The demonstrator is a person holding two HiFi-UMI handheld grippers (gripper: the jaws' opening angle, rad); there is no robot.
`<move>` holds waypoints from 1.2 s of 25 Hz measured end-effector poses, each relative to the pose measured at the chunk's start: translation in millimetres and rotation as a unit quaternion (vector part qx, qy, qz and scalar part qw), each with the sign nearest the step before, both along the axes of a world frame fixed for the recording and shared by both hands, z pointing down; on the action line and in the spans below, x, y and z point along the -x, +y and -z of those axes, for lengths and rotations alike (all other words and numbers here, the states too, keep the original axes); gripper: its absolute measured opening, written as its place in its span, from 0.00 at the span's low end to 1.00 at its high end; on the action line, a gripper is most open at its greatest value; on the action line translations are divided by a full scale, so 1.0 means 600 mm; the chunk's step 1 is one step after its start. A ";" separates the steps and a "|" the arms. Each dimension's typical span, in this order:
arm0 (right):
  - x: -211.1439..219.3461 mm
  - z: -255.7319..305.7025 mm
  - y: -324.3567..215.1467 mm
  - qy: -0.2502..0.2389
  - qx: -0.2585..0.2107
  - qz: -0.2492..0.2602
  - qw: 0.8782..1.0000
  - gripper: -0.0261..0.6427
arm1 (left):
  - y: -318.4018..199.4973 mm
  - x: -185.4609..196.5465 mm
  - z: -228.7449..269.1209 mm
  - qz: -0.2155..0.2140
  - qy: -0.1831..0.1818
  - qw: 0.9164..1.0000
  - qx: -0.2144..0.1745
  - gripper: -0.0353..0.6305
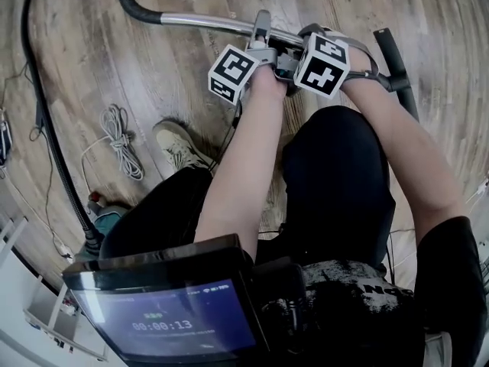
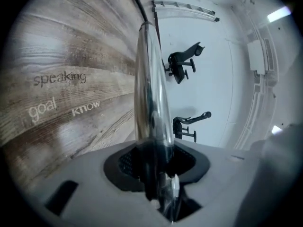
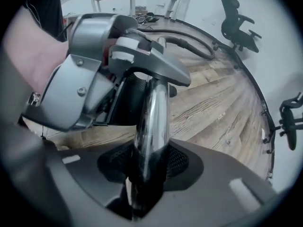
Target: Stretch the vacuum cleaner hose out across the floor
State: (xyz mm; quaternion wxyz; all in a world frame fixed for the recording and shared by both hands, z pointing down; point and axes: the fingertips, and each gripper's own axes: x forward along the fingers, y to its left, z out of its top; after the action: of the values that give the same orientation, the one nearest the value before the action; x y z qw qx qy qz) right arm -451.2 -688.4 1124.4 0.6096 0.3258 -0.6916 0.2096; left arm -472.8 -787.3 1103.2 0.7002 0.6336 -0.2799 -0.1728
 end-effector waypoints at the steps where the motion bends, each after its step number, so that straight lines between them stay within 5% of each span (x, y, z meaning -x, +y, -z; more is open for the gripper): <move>1: 0.000 -0.002 0.006 -0.005 0.002 -0.004 1.000 0.27 | 0.006 -0.002 0.001 -0.016 -0.009 1.000 -0.012 0.26; 4: 0.002 0.004 0.010 -0.017 0.003 -0.007 1.000 0.27 | -0.003 0.001 0.004 -0.050 -0.024 0.997 -0.052 0.31; 9: -0.001 0.019 0.026 -0.044 0.011 -0.003 0.999 0.27 | -0.098 0.065 0.014 -0.021 -0.030 0.995 -0.088 0.29; 14: -0.017 0.022 0.033 -0.045 0.000 -0.006 0.999 0.27 | -0.114 0.079 0.043 0.016 0.034 0.998 -0.050 0.19; 17: -0.037 0.020 0.009 0.019 -0.045 0.005 0.999 0.32 | -0.110 0.081 0.049 0.027 0.003 0.999 -0.038 0.19; 20: -0.033 0.007 -0.005 0.070 -0.061 0.030 0.995 0.21 | -0.103 0.087 0.052 0.031 -0.027 0.999 -0.032 0.19; 30: 0.002 0.060 -0.016 0.014 -0.055 0.001 0.998 0.19 | -0.122 0.101 0.124 0.017 -0.043 0.997 -0.055 0.19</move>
State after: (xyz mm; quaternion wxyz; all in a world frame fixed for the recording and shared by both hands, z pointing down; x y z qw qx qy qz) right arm -452.5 -697.8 1088.3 0.6006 0.3615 -0.6936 0.1657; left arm -533.5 -860.3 1029.0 0.6485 0.6734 -0.3103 -0.1725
